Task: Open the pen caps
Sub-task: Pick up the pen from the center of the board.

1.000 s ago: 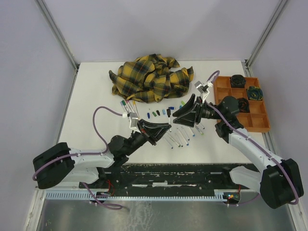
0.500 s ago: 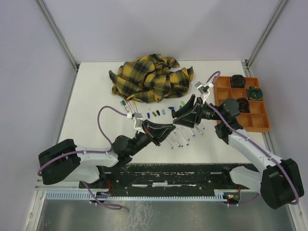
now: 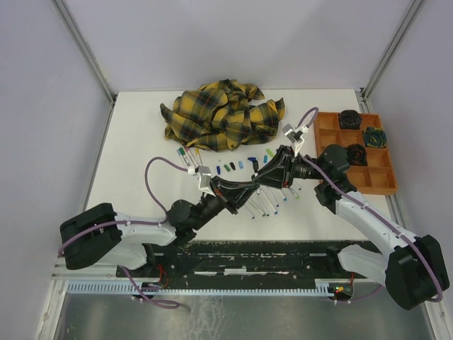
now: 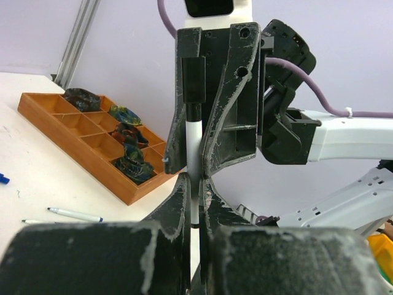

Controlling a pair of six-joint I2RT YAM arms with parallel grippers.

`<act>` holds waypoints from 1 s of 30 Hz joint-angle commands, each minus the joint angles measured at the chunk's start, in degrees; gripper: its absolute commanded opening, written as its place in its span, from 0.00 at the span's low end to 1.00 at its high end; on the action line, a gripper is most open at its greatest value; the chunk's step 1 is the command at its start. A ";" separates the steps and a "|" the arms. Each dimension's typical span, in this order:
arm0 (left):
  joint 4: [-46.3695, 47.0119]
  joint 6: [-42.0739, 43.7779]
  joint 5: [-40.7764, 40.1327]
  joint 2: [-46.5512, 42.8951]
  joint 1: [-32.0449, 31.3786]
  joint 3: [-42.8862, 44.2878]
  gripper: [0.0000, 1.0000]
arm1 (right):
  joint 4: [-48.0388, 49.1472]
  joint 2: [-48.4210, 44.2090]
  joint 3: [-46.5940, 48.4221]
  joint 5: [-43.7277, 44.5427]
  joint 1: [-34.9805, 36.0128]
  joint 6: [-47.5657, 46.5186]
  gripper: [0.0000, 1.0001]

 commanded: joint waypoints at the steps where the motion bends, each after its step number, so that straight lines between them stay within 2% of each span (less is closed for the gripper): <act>1: 3.91 2.41 -1.70 -0.05 -0.59 1.99 0.03 | -3.15 -1.23 1.91 -0.72 0.99 -4.78 0.25; 5: 2.83 2.32 -1.20 -0.42 -0.59 1.87 0.05 | -3.42 -1.33 2.26 -1.07 1.12 -5.54 0.02; 8: 0.02 2.31 -0.20 -1.28 -0.64 1.88 0.11 | -3.44 -1.27 2.46 -1.31 1.12 -5.69 0.00; 10: -2.33 2.09 0.22 -2.12 -0.63 1.62 0.21 | -3.82 -1.26 2.65 -1.58 1.10 -5.96 0.00; 11: -3.66 1.94 0.27 -2.77 -0.64 1.45 0.29 | -4.20 -1.30 2.82 -1.68 1.12 -6.28 0.00; 13: -6.96 1.59 0.71 -4.39 -0.53 0.84 0.52 | -5.40 -1.23 3.22 -1.91 1.13 -7.05 0.00; 14: -8.74 1.58 1.19 -5.40 -0.53 0.58 0.60 | -5.84 -1.25 3.38 -2.06 1.15 -7.41 0.00; 18: -15.94 3.63 0.80 -10.79 -0.39 -0.67 0.75 | -10.37 -1.18 4.81 -3.10 1.10 -10.83 0.00; 21: -21.24 4.35 0.62 -16.86 0.58 -1.34 0.85 | -21.26 -0.94 7.50 -4.40 1.08 -18.92 0.00; 24: -28.09 0.74 6.54 -20.91 4.96 0.67 0.89 | -31.41 -0.48 10.35 -6.02 1.08 -26.70 0.01; 27: -31.58 -6.12 15.02 -22.01 11.25 3.53 0.90 | -34.18 -0.10 11.18 -6.80 1.08 -28.85 0.01; 30: -34.60 -10.28 17.46 -21.41 14.40 5.93 0.90 | -36.78 0.22 11.86 -7.48 1.13 -31.07 0.00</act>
